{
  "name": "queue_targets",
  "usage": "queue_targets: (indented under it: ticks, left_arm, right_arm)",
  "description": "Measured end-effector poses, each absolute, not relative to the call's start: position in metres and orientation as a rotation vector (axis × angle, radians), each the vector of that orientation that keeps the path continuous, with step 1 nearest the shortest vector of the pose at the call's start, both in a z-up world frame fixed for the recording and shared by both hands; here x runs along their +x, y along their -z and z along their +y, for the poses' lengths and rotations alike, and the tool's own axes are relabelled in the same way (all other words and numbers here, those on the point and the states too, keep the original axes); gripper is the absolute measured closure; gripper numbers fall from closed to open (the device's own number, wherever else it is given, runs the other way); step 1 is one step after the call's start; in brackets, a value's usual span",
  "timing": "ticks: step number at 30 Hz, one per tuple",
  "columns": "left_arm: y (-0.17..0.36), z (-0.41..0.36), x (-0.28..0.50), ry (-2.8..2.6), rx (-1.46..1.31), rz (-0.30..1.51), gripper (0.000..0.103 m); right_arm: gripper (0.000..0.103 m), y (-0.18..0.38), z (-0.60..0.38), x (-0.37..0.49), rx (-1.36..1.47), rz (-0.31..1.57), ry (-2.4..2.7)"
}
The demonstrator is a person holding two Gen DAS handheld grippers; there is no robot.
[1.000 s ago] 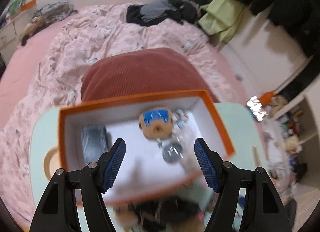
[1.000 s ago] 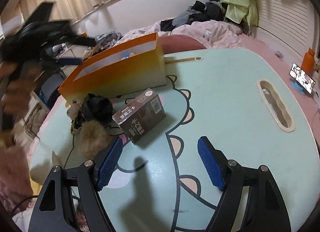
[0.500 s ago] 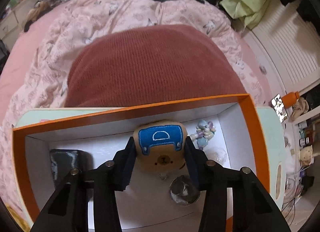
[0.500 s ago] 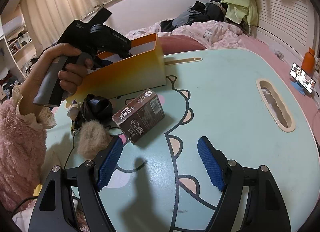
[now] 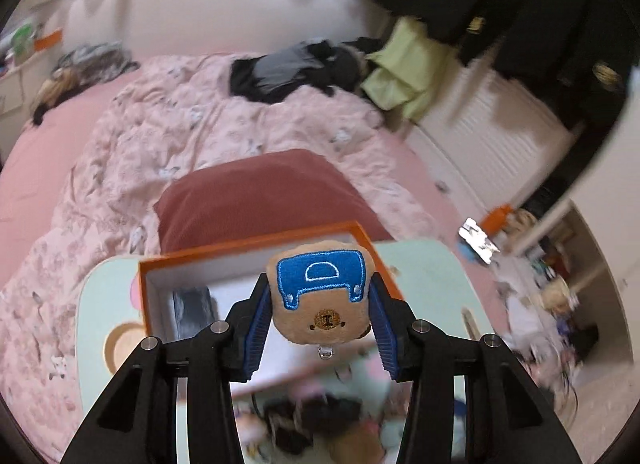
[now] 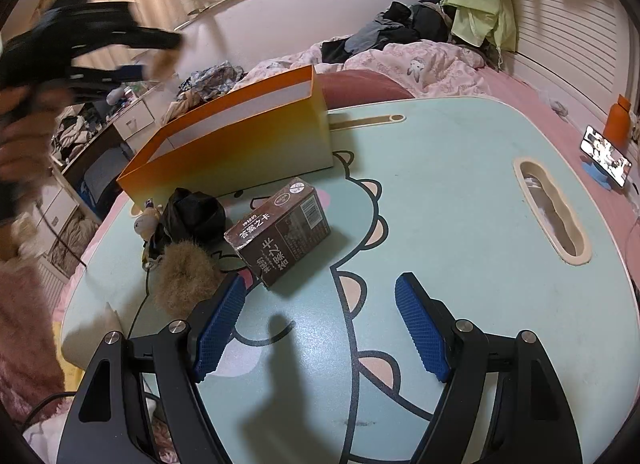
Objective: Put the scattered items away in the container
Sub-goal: 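Grasp the bear keychain with blue cap in the box with left gripper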
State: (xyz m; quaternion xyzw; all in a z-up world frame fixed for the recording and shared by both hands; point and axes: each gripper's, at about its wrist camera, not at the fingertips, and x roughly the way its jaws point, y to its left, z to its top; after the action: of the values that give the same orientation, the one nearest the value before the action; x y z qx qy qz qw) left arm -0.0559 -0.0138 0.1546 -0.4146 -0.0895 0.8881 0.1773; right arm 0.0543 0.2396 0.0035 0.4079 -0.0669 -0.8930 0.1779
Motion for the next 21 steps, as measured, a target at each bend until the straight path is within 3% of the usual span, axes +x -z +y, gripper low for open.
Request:
queue_targets:
  ticks: [5, 12, 21]
  left_arm:
    - [-0.122, -0.02, -0.02, -2.527, -1.218, -0.059, 0.058]
    - [-0.074, -0.045, -0.015, -2.488, -1.33, -0.202, 0.058]
    - [-0.042, -0.035, 0.03, -2.39, -1.437, -0.11, 0.057]
  right_arm:
    - [0.025, -0.003, 0.239, 0.054, 1.155, -0.184, 2.526]
    - [0.025, -0.003, 0.237, 0.054, 1.158, -0.171, 2.529]
    - [0.025, -0.003, 0.235, 0.054, 1.16, -0.16, 2.535]
